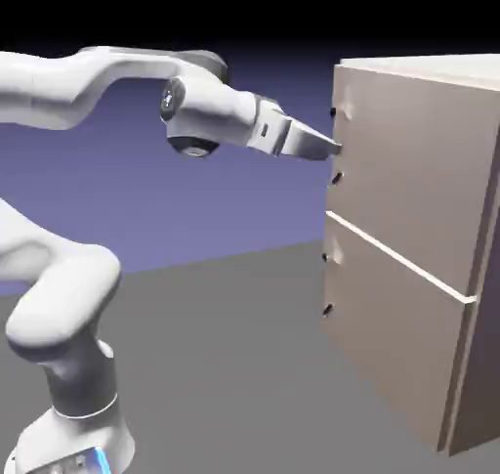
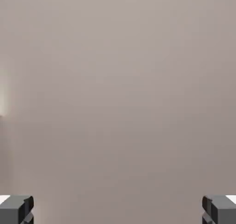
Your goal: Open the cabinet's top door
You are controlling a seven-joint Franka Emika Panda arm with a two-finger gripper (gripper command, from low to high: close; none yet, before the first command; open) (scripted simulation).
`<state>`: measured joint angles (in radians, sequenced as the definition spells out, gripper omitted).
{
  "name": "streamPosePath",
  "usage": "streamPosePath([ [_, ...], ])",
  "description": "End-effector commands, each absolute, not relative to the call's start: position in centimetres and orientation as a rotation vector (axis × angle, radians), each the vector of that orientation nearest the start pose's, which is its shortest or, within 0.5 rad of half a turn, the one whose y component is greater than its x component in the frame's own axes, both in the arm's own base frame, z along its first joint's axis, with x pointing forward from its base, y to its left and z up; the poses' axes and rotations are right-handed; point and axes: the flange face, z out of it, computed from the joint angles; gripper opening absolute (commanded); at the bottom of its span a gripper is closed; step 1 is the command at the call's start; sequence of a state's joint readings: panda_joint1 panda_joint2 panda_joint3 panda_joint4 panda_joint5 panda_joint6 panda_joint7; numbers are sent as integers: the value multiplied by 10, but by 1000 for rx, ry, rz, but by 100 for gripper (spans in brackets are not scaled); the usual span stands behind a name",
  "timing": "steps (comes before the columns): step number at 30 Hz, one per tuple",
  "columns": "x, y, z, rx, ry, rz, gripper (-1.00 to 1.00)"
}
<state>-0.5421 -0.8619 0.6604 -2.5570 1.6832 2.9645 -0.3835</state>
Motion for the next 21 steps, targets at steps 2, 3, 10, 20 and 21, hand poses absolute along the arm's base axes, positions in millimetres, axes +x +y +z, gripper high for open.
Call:
streamPosePath([
  [2,358,33,576,-1961,899,-1532,100],
  [3,358,36,575,-1950,893,-1543,100],
  [10,363,62,564,-1883,850,-1619,100],
  [20,380,103,533,-1804,797,-1720,100],
  [21,382,107,529,-1797,793,-1730,100],
])
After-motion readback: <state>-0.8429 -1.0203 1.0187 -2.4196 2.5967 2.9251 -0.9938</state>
